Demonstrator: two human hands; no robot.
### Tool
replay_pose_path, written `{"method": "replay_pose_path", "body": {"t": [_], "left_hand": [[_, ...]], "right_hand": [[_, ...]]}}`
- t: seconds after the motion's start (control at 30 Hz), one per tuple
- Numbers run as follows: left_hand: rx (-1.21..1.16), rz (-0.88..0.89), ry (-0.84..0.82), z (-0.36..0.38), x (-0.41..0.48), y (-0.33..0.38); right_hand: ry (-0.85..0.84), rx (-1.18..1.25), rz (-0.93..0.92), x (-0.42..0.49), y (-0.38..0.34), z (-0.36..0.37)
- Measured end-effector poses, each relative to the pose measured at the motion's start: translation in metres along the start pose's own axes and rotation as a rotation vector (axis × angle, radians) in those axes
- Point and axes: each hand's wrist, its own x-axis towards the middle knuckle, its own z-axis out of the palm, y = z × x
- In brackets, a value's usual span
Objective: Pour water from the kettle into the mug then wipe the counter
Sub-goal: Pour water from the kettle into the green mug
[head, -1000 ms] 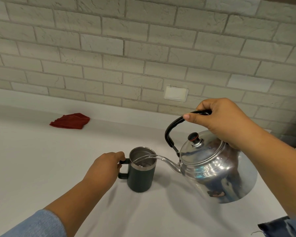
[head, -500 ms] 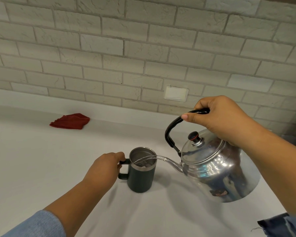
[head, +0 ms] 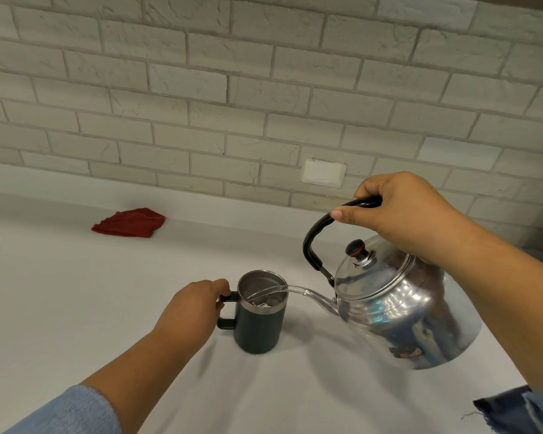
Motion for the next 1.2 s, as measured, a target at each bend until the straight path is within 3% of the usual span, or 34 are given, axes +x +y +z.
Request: {"method": "replay_pose_path", "body": {"t": [0.97, 1.2], "left_hand": [[0.007, -0.040, -0.066, -0.0048, -0.0012, 0.0045], [-0.010, -0.019, -0.019, -0.0008, -0.0002, 0.0006]], "right_hand": [[-0.053, -0.058, -0.020, 0.0020, -0.0076, 0.0007], [-0.048, -0.058, -0.038, 0.0043, -0.0087, 0.0026]]}}
